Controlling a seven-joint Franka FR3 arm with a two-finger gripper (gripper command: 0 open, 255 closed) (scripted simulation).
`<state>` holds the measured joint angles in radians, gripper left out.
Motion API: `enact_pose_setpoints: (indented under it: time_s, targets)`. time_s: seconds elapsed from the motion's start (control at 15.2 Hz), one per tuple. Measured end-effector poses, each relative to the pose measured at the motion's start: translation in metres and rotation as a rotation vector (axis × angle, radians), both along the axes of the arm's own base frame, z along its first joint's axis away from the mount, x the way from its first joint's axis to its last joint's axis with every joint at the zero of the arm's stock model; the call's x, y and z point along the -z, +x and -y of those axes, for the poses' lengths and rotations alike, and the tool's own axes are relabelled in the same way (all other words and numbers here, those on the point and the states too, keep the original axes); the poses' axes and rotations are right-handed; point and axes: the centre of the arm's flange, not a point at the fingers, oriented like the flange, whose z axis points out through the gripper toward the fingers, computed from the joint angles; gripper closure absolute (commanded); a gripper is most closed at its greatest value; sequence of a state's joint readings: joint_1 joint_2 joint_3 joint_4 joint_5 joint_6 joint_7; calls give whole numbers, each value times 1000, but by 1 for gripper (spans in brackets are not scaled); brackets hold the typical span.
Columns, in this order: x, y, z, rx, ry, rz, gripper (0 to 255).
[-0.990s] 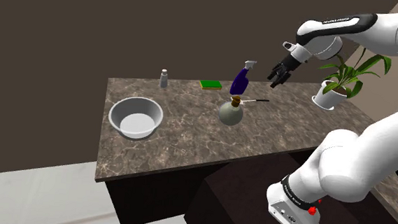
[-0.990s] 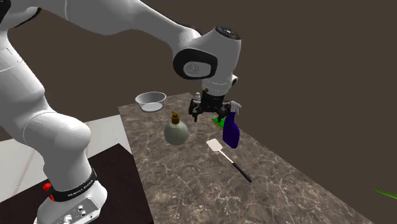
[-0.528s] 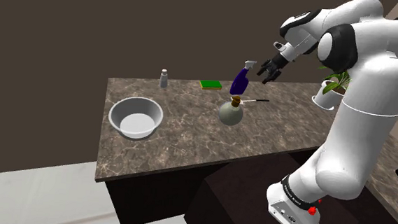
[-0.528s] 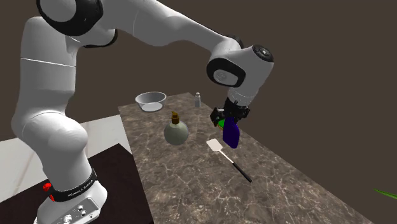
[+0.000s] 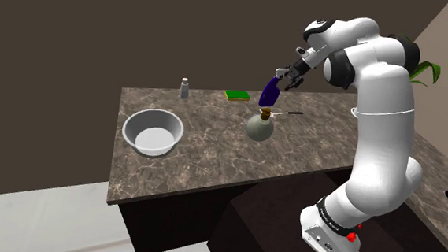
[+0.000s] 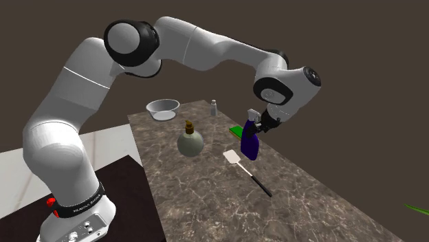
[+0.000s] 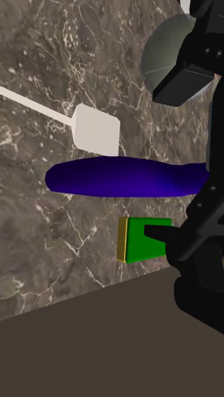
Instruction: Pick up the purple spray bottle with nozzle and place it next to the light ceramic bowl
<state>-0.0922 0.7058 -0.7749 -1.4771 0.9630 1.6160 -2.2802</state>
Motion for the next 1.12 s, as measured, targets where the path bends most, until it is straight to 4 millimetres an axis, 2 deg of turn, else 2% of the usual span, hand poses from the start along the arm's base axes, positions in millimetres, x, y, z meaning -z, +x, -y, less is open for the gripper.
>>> enact_pose_setpoints:
  time_s: [0.46, 0.86, 0.92, 1.12]
  targets:
    - [32, 10, -17, -11, 6, 6, 0]
    - [35, 11, -19, -11, 6, 6, 0]
    - [35, 11, -19, -11, 6, 6, 255]
    - [35, 11, -19, -11, 6, 6, 255]
